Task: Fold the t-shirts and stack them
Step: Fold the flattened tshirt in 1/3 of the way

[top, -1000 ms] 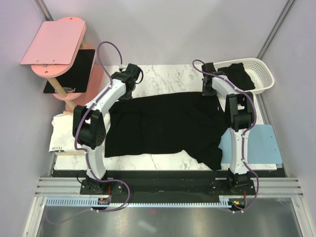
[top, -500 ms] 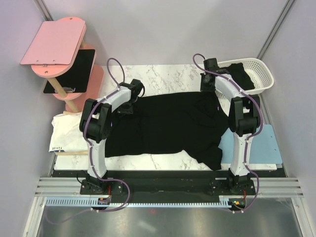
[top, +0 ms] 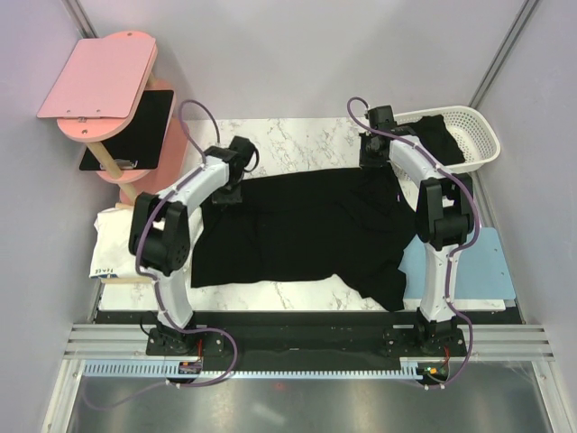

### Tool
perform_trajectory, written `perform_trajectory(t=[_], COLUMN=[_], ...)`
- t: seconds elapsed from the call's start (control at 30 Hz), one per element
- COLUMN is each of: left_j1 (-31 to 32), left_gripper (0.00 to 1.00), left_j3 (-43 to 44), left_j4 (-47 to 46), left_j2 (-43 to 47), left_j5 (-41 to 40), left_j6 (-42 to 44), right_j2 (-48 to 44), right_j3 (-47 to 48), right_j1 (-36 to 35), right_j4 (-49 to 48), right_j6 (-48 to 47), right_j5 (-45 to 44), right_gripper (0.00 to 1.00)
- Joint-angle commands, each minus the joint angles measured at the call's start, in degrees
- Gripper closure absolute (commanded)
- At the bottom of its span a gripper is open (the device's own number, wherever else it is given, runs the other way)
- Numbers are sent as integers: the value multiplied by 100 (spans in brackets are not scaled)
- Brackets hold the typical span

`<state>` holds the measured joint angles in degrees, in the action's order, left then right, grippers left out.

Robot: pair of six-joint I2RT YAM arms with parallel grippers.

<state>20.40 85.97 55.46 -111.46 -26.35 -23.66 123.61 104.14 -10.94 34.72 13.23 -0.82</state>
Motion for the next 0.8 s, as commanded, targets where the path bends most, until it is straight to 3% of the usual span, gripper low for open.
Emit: perform_trajectory(t=[0.0,0.27,0.63,0.77], left_j1=[-1,-555,-608,-643], left_gripper=[98,98,98,98], left_j3=[665,1878,2468,2845], left_j4=[-334,-220,-9,463], left_j2=[766,-637,-1702,-2238], left_j5=[481,886,-1,-177], left_j6=[230,327,643,731], right_j2=[119,339,489,480], right_j3=[247,195,177,168], right_j1=[-14,-49,-84,-92], right_j4=[-132,-150,-167,-167], right_j6=[-5,-5,-14,-40], right_j5=[301,565,662,609], right_gripper=[100,100,100,100])
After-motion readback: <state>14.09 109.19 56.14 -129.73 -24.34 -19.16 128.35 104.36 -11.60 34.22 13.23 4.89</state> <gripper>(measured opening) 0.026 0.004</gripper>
